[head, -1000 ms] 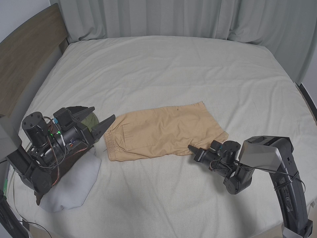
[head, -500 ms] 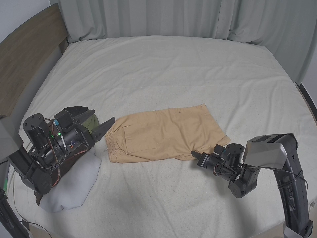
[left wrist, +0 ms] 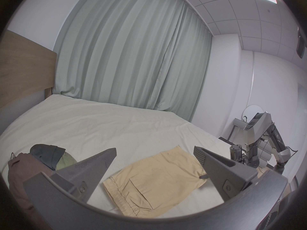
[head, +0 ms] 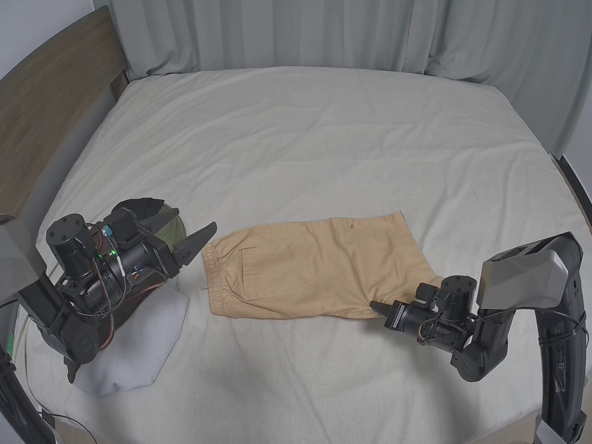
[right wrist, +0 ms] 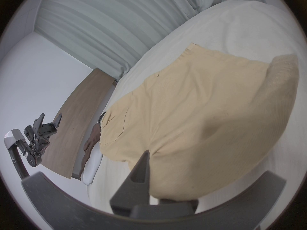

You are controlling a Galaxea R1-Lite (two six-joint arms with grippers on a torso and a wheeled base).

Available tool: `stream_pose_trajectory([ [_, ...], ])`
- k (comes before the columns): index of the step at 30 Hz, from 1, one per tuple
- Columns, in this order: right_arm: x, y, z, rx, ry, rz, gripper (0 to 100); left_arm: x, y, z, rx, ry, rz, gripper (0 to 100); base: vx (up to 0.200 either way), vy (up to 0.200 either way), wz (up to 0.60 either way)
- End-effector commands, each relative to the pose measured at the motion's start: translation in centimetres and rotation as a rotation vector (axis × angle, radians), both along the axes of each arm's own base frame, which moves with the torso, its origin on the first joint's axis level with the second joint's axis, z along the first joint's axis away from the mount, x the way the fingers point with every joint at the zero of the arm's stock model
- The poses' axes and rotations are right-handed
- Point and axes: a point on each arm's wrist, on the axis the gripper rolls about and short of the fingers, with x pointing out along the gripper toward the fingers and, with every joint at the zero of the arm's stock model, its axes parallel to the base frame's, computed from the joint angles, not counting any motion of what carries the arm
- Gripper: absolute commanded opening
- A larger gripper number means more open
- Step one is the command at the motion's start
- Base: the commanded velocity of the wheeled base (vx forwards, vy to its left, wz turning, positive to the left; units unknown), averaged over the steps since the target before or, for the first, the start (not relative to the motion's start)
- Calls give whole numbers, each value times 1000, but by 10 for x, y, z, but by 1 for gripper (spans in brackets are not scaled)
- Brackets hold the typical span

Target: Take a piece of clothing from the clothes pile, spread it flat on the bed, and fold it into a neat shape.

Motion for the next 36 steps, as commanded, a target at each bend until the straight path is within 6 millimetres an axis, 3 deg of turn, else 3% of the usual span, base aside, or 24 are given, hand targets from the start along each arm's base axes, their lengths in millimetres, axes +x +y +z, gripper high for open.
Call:
stream_pose_trajectory([
  [1,-17,-4,18,-3,6,8,0,2,0,-3,1,9,1,100,0,0,0],
  [6,-44,-14,17,-43,83,-10,0,1,0,-4,2,13,-1,100,0,0,0],
  [15,-73,-19,10,-95,182,0,0,4,-1,-7,5,16,0,100,0,0,0],
  [31,-76,-21,5,-121,203,-34,0,6,-3,-8,-2,21,-7,100,0,0,0],
  [32,-75,-20,5,-120,202,-34,100,6,-3,-7,-4,22,-7,100,0,0,0],
  [34,-76,-20,5,-122,205,-31,100,5,-3,-6,-7,19,-9,100,0,0,0],
  [36,-95,-15,5,-148,245,22,100,8,-2,-4,-24,18,-6,100,0,0,0],
])
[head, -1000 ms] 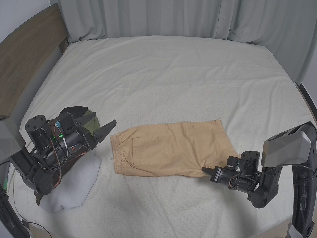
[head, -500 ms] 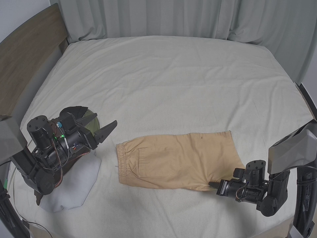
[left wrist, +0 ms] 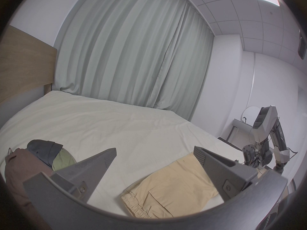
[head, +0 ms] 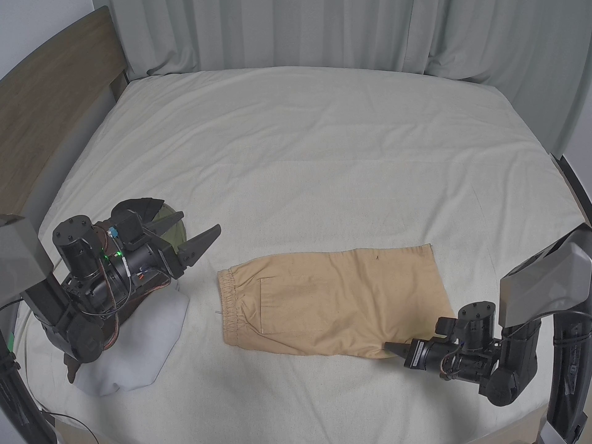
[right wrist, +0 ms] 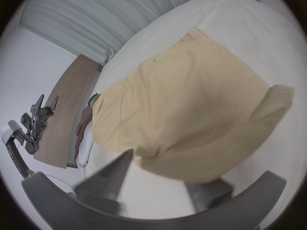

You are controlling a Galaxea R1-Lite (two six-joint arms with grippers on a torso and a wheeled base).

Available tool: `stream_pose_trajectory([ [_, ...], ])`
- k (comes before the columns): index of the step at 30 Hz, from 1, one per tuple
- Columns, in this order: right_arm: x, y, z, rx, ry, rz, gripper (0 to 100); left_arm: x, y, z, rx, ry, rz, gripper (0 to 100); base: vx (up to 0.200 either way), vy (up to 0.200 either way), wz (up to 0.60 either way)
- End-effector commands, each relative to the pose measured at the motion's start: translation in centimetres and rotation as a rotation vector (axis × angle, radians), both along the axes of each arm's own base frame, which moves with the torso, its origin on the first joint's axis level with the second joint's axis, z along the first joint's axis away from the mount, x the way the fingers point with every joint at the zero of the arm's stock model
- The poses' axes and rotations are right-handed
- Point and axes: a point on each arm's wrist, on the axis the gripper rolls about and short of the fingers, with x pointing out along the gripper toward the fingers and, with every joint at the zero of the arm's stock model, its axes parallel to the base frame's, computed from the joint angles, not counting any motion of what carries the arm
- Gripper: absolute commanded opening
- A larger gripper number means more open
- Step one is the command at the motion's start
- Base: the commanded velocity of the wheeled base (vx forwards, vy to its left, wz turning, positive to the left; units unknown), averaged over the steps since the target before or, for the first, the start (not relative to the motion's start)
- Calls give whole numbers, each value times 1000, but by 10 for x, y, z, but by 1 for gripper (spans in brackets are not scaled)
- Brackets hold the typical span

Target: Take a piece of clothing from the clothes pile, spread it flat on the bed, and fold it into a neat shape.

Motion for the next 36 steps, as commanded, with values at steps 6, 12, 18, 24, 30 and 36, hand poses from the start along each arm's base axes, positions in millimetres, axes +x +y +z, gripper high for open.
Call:
stream_pose_trajectory([
  [6,-68,19,-2,-107,134,229,100,-2,1,4,-16,-1,-6,100,0,0,0],
  [12,-89,40,20,-72,46,373,100,-6,0,7,-27,0,-42,100,0,0,0],
  [18,-93,51,57,31,-116,423,100,-11,0,8,-25,5,-45,100,0,0,0],
  [24,-99,52,115,199,-346,471,100,-15,0,11,-23,-7,-48,100,0,0,0],
  [30,-87,41,125,179,-455,515,100,-21,-3,22,-41,-32,-71,100,0,0,0],
  [36,-71,23,128,161,-485,461,100,-23,-5,21,-39,-26,-102,100,0,0,0],
])
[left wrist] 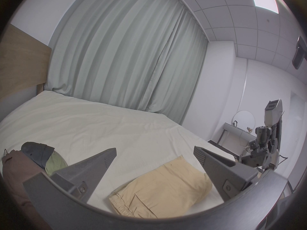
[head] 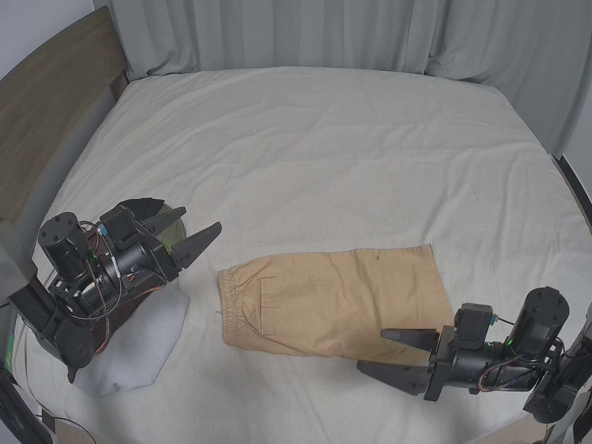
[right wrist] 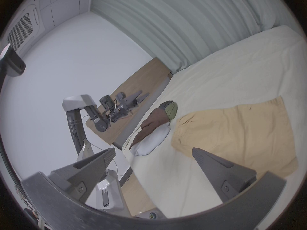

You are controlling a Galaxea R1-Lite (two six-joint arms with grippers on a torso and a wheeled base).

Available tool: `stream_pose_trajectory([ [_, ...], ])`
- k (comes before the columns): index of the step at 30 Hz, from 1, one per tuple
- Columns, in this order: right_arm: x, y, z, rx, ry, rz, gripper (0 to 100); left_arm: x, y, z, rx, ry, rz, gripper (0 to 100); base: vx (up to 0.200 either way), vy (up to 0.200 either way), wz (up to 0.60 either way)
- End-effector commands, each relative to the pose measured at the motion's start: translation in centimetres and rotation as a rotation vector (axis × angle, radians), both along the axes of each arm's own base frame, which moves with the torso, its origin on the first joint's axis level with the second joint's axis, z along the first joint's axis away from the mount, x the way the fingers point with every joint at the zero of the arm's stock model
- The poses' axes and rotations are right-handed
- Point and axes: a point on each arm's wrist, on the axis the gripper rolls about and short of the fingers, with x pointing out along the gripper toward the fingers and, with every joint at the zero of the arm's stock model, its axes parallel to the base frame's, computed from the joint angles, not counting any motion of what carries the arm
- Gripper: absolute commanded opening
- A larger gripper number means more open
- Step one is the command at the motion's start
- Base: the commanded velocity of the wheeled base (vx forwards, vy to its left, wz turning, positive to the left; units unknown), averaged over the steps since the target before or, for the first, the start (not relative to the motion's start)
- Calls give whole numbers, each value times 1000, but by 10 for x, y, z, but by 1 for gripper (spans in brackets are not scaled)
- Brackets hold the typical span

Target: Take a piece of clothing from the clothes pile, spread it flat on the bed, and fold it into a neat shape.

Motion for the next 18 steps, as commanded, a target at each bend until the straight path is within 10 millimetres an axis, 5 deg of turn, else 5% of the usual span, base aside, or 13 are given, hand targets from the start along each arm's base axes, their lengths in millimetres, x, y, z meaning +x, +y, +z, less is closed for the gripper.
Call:
stream_pose_trajectory([
  [1,15,-15,11,36,-51,-59,100,-3,-1,2,-2,-6,-19,100,0,0,0],
  [7,39,-25,24,75,-115,-153,100,-3,-2,-4,3,23,-26,100,0,0,0],
  [18,45,-29,25,78,-125,-179,100,-3,-6,-13,10,55,-37,100,0,0,0],
])
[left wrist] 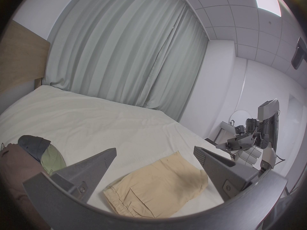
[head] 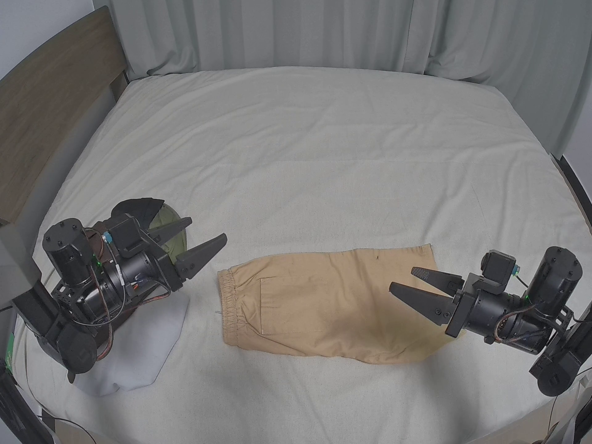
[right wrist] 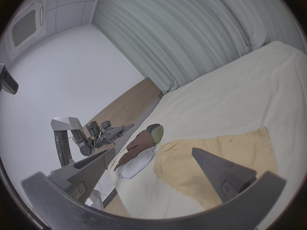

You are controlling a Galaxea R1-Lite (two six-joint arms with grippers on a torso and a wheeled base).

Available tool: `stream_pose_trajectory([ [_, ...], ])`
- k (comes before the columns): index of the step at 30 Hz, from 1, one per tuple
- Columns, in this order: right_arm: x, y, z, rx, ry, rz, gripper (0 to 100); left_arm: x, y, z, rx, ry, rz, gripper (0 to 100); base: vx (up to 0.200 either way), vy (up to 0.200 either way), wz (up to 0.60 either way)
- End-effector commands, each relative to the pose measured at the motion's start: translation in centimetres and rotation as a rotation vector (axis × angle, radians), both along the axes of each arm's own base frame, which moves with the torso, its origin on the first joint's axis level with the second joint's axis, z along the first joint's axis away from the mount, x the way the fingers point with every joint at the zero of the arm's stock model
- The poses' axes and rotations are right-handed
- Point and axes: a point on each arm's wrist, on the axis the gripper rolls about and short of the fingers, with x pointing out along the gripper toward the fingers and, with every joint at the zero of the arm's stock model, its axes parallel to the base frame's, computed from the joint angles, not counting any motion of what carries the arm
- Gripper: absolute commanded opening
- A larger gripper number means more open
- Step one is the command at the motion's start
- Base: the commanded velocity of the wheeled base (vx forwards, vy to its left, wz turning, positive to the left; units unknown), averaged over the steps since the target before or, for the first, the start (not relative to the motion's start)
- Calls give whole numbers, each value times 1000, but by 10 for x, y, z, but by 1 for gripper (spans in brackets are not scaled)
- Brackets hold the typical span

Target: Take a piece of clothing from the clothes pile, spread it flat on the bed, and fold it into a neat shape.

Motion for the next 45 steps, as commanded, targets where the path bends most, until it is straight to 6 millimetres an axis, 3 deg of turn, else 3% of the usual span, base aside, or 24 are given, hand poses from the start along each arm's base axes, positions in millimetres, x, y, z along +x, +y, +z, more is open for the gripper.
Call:
stream_pose_trajectory([
  [1,1,0,0,0,-1,-1,100,0,-2,-5,4,17,-8,100,0,0,0],
  [16,3,2,-2,-2,4,0,100,3,-4,-15,-31,96,-12,100,0,0,0],
  [19,4,2,-4,-7,13,-5,100,7,-5,-24,-68,164,-12,100,0,0,0],
  [29,7,2,-13,-24,45,-6,100,24,-7,-84,-69,382,11,100,0,0,0],
  [45,8,2,-17,-33,62,-8,100,32,-6,-133,-40,520,31,100,0,0,0],
])
